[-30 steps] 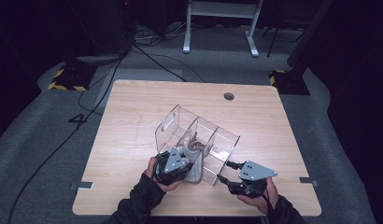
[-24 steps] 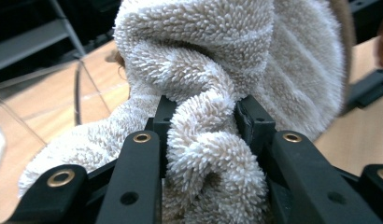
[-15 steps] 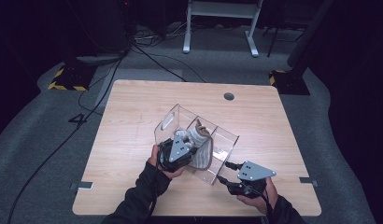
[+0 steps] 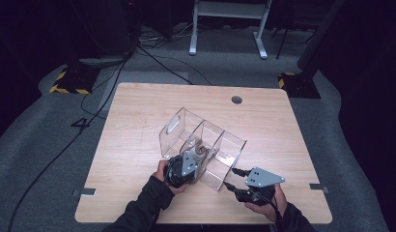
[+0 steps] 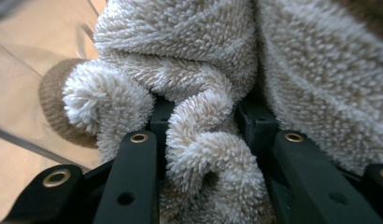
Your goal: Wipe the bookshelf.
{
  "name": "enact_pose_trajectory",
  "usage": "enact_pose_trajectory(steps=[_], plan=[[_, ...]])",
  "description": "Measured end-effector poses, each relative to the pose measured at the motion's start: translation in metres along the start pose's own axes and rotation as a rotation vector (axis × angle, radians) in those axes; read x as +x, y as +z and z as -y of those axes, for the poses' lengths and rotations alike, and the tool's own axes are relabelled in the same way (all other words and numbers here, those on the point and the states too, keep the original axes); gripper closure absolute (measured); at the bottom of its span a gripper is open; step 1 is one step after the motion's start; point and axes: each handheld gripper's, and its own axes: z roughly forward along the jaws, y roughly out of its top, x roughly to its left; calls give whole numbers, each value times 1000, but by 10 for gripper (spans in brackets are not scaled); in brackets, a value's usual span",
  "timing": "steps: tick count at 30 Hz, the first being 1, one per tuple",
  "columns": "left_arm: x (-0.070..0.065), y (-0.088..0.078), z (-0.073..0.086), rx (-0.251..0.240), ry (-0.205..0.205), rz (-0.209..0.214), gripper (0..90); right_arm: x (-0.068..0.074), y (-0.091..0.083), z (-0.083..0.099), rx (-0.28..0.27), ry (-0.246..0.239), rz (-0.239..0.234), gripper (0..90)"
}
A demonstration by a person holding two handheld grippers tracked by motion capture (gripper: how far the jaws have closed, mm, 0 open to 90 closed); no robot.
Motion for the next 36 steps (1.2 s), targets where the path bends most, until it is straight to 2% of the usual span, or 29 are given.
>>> enact_pose_trajectory(steps=[2,4,5,8,9,10,11,13,14,16,20,22,30,34,36], plan=[[1,-2,-4,-8,1,-3,645,0,-1,0,-7,-1,-4,458],[3,-9,-11,-50,-11,-7,645,0,-1,-1,-9,-1,-4,457],[3,-9,-11,-50,-11,-7,646,-1,-1,0,-9,2,-4,457],[13,-21,-30,-138,-33,-2,647,-1,0,0,-5,3,-7,456],[15,-23,-35,-158,-28,-4,647,-1,0,0,-5,1,-7,455],[18,-25,-40,-179,-41,3,647,0,0,0,-5,1,-7,455],[18,-25,-40,-179,-41,3,647,0,0,0,-5,1,-7,455],[25,-28,-60,-227,-55,22,648,0,1,0,-6,0,-9,450],[25,-28,-60,-227,-55,22,648,0,1,0,-6,0,-9,450],[27,-27,-69,-235,-42,16,648,0,1,0,-5,-1,-8,450],[30,-19,-75,-212,-17,-1,647,0,0,0,-4,-1,-7,451],[28,-13,-73,-188,9,-26,636,0,0,1,-1,-3,-7,449],[26,-6,-63,-169,-5,-18,635,1,1,1,2,-6,-4,441],[24,-5,-55,-156,-4,-14,635,1,1,1,3,-4,-5,440],[23,-5,-52,-145,11,-22,635,0,2,1,5,-3,-5,440]])
